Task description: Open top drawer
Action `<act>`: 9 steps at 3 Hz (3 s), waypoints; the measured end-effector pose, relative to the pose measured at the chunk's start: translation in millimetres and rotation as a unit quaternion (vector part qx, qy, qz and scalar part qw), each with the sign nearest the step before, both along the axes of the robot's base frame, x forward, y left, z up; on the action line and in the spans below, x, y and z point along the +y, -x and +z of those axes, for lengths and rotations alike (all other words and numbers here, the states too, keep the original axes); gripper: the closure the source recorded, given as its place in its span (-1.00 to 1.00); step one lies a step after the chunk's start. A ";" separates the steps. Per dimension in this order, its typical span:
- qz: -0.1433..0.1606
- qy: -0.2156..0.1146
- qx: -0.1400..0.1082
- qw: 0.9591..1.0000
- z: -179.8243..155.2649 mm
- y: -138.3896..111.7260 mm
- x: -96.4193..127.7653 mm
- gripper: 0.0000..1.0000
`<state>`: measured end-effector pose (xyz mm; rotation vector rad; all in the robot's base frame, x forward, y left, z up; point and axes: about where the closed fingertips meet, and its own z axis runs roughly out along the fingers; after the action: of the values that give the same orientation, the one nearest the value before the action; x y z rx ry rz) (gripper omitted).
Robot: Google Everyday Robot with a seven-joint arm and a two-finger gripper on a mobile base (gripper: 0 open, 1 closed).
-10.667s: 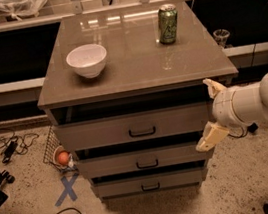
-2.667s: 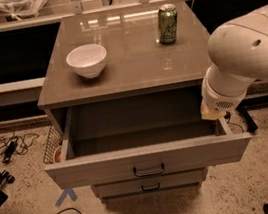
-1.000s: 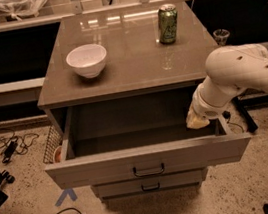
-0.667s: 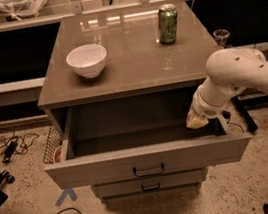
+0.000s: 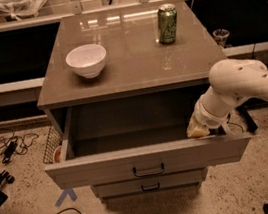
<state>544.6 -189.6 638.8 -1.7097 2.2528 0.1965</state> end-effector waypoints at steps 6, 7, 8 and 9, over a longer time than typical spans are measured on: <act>-0.039 0.036 0.031 0.998 41.5 109.4 7.7 0.63; -0.038 0.037 0.031 0.998 42.0 109.9 7.9 0.17; -0.038 0.037 0.030 0.998 42.7 110.6 8.2 -0.46; -0.037 0.038 0.030 0.998 43.1 111.0 8.4 -0.91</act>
Offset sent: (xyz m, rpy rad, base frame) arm -0.1637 0.0108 0.0883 -0.1601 0.0466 -0.1300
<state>433.6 -181.2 681.9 -1.6740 2.3915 0.1490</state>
